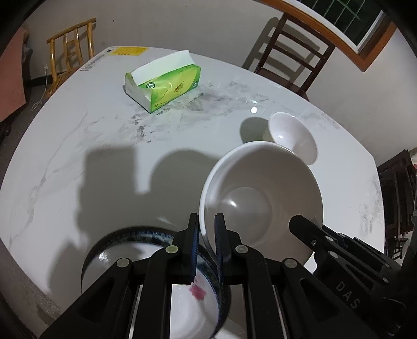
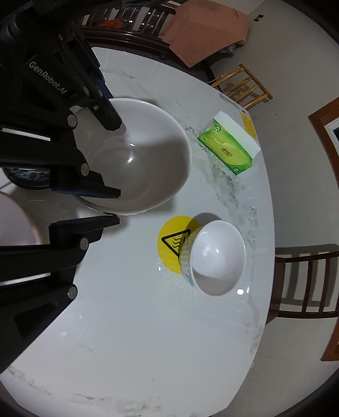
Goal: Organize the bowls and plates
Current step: 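Carry the white bowl over and lower it into the pink bowl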
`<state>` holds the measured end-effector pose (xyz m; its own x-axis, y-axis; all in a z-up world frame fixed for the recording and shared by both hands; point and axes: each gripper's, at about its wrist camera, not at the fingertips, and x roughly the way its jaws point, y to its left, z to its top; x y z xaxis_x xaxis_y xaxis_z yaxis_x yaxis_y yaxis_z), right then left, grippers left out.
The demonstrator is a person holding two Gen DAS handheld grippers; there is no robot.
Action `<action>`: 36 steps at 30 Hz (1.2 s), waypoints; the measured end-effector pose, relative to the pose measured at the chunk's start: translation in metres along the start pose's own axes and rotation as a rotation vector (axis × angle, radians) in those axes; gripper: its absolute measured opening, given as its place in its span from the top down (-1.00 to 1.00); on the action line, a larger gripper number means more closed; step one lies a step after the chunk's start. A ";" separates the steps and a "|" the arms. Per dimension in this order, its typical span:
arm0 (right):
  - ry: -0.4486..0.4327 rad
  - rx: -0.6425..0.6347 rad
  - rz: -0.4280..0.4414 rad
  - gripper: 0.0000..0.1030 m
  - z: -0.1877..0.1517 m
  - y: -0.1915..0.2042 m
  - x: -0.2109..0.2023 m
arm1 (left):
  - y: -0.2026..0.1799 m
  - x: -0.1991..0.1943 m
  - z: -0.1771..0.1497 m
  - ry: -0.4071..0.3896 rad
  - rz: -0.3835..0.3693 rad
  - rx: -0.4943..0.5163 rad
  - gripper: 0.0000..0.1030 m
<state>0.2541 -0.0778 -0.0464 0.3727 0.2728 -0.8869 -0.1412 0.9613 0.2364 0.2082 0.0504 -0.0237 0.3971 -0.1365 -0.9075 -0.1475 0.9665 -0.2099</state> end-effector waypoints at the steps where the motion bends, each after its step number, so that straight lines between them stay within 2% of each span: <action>1: -0.005 0.000 -0.001 0.72 -0.003 -0.001 -0.007 | -0.003 -0.004 -0.002 -0.005 0.003 0.009 0.83; 8: -0.037 0.010 -0.015 0.72 -0.028 -0.014 -0.046 | -0.023 -0.030 -0.022 -0.018 -0.013 0.029 0.83; 18: -0.058 0.040 -0.041 0.72 -0.076 -0.042 -0.083 | -0.053 -0.048 -0.069 -0.007 -0.038 0.079 0.83; 28: -0.041 0.081 -0.051 0.72 -0.113 -0.066 -0.087 | -0.074 -0.044 -0.109 0.026 -0.047 0.130 0.83; 36: -0.004 0.102 -0.058 0.72 -0.131 -0.079 -0.074 | -0.080 -0.027 -0.125 0.066 -0.032 0.139 0.83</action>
<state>0.1173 -0.1784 -0.0516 0.3814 0.2163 -0.8988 -0.0253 0.9743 0.2238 0.0955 -0.0500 -0.0280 0.3384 -0.1770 -0.9242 -0.0067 0.9817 -0.1904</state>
